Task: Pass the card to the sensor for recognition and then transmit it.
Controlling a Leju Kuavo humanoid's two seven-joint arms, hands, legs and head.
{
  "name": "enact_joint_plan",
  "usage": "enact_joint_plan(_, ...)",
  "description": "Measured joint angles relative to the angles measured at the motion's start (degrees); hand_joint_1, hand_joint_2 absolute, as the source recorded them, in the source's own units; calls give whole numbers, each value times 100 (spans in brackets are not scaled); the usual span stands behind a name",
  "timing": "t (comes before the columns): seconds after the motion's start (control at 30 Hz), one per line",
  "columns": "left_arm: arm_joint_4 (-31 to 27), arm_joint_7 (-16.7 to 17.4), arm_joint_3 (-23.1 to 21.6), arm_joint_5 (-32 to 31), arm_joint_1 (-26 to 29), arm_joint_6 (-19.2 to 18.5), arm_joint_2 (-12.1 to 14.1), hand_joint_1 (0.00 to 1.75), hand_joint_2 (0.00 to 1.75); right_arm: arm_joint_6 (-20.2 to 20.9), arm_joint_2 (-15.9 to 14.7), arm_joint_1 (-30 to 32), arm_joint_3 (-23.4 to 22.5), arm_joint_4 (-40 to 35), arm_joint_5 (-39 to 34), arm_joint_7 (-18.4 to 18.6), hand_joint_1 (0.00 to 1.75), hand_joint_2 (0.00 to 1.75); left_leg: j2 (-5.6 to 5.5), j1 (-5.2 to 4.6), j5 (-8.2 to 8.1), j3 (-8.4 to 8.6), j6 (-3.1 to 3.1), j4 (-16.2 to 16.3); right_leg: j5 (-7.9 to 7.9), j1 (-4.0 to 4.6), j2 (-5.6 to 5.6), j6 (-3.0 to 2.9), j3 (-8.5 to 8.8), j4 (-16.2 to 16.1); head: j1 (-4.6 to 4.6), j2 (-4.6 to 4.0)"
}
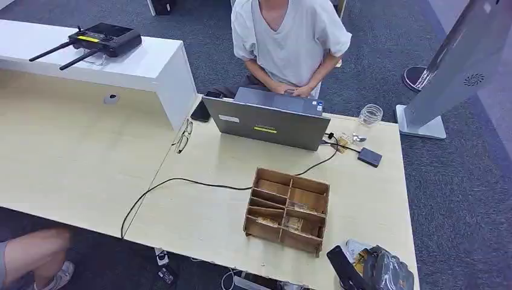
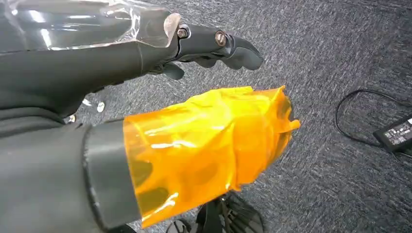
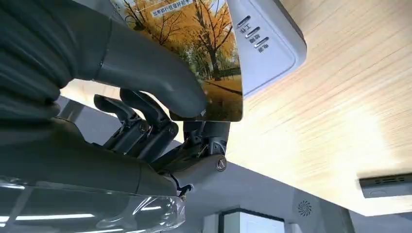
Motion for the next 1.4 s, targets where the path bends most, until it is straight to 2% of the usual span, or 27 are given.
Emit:
enact_joint_plan(0.37,-2,0,0,20,0,-7,0,0,0,-122,0,9,0,-94,2,-46,175,175,0,0,0,-1,0,0,0,0,-1,0,0,0,0,0)
enact_joint_plan(0.67,-2,-20,0,122,0,-7,0,0,0,-437,0,21,0,-899,109,-407,175,175,0,0,0,-2,0,0,0,0,0,0,-4,0,0,0)
enact_joint_plan(1.07,-22,-103,0,173,1,-44,0,0,0,-1562,137,28,107,-1912,393,-1619,175,175,0,0,0,-4,0,0,-1,0,0,-1,-4,1,2,0)
enact_joint_plan(1.17,-31,-112,0,155,1,-50,0,0,0,-1652,181,8,133,-2090,385,-1760,175,175,0,0,0,-5,0,0,-1,0,-1,-1,-4,1,2,0)
enact_joint_plan(1.4,-31,-208,0,46,0,-44,4,0,0,-1753,282,-198,319,-2345,81,-2439,175,175,0,0,0,-4,0,0,-1,0,0,-1,-4,2,0,0)
